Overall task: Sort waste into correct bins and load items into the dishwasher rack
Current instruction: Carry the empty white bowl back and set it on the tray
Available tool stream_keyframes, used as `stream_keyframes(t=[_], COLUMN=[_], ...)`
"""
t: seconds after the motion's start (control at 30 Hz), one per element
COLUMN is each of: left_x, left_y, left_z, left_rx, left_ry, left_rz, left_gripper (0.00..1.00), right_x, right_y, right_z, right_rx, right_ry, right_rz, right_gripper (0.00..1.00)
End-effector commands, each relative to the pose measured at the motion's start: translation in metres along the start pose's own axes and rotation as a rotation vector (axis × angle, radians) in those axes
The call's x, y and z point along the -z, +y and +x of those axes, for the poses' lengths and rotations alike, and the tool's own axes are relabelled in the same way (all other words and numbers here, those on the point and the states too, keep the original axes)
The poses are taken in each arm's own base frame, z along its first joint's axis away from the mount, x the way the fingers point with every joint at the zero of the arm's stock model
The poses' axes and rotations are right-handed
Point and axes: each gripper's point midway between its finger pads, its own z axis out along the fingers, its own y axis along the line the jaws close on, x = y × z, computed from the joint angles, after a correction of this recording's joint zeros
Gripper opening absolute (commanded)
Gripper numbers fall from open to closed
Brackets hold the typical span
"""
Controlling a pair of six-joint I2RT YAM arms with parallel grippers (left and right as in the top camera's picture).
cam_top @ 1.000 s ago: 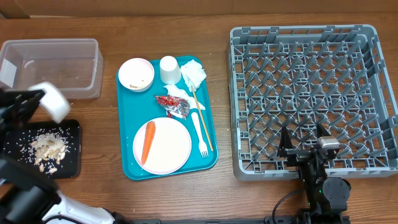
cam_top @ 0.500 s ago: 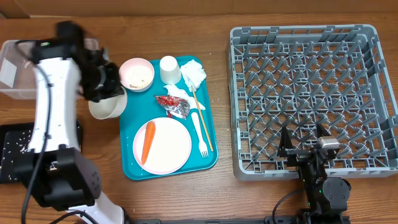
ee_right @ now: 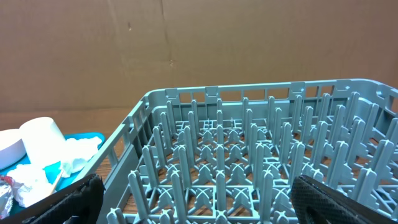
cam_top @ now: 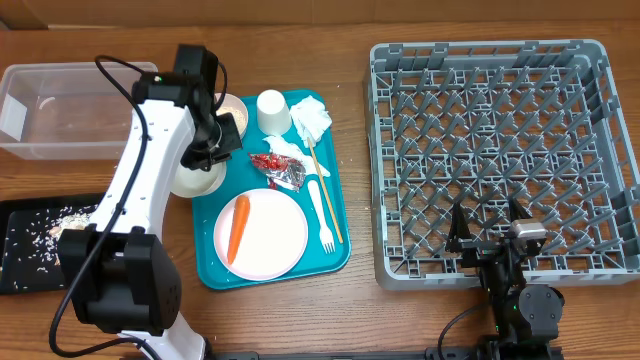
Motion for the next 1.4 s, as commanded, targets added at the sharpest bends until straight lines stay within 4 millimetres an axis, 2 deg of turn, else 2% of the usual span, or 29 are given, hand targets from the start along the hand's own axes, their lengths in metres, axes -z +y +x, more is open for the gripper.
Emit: stream_keyframes(t=[0.0,0.27,0.37,0.57,0.93,0.97,1.03,1.27,1.37], left_x=[-0.008,-0.027,-0.038,-0.048,-0.048,-0.048,-0.048,-0.048,-0.041], left_y=[0.006,-0.006,-0.011,-0.014,-0.017,-0.018,-0.018,-0.017,-0.02], left_z=[0.003,0.0,0.003,0.007,0.0,0.0,0.002,0.005,0.001], left_rx=[0.034,0.002,-0.013,-0.026,-0.027,-0.029,-0.032,-0.033,-0.05], left_ry=[-0.014,-0.057,-0.065,-0.071,-0.102,-0.101,-0.097,-0.083,-0.089], left_rz=[-0.025,0.005,0.014,0.019,0.028,0.028,0.027,0.024,0.029], left_gripper=[0.04,0.04,0.04,0.04,0.04,0.05,0.15,0.16,0.18], right_x=[0.0,0.0,0.0,0.0,0.0,0.0,0.0,0.0,0.0], right_y=[-0.002,-0.002,-0.002,-0.002,-0.002,-0.002,-0.002,-0.002,-0.002], right_z=[0.002,0.001,0.001,0.001,0.002,0.001,0.001,0.001,0.002], right_rx=[-0.004,-0.004,-0.004,-0.004,-0.004,-0.004,-0.004,-0.004,-0.004], right_ry=[-0.005,-0.005,-0.005,-0.005,-0.005,-0.005,-0.005,-0.005,-0.005], right_rz=[0.01,0.01,0.01,0.01,0.01,0.01,0.01,0.01,0.01], right_gripper=[1.0,1.0,1.0,1.0,1.0,1.0,1.0,1.0,1.0])
